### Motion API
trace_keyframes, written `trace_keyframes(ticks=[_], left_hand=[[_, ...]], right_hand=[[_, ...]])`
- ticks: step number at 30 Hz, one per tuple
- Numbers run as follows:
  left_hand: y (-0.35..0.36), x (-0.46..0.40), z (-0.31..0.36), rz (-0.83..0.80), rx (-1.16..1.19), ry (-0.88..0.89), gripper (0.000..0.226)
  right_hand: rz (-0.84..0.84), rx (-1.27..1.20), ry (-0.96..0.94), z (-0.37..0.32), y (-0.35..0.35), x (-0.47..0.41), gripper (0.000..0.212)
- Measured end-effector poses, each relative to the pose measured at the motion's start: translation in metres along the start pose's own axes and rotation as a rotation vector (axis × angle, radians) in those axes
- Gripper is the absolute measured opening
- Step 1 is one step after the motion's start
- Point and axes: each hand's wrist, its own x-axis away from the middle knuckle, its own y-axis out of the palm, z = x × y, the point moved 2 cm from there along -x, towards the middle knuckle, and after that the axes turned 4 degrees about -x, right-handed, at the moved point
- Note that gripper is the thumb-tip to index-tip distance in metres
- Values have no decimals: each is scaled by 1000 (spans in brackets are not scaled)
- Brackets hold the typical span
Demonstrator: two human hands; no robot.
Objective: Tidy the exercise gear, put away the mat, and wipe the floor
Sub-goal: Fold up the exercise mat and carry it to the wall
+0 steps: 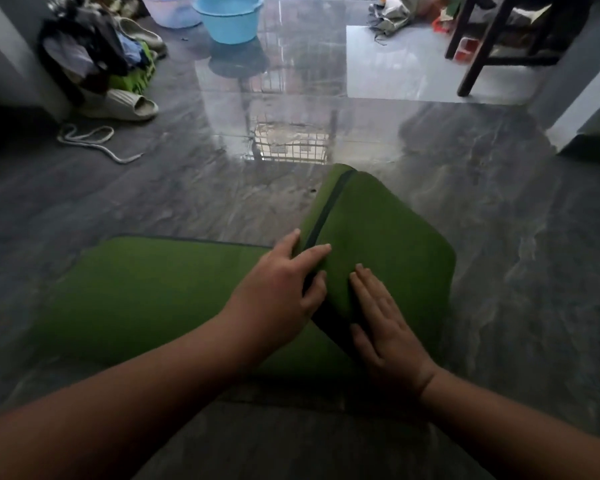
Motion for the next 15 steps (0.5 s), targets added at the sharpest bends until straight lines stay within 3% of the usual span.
trace_keyframes(ticks=[3,7,15], left_hand=[[8,6,-30,-52,-46,-43,50],[17,11,-62,-56,12,-169,52],[64,59,-131,-103,-116,-272,59]], right_hand=[[-104,247,-66,-6,16,2,80],[-240,488,-11,-2,37,24,99],[-515,626,11,24,61,51,123]])
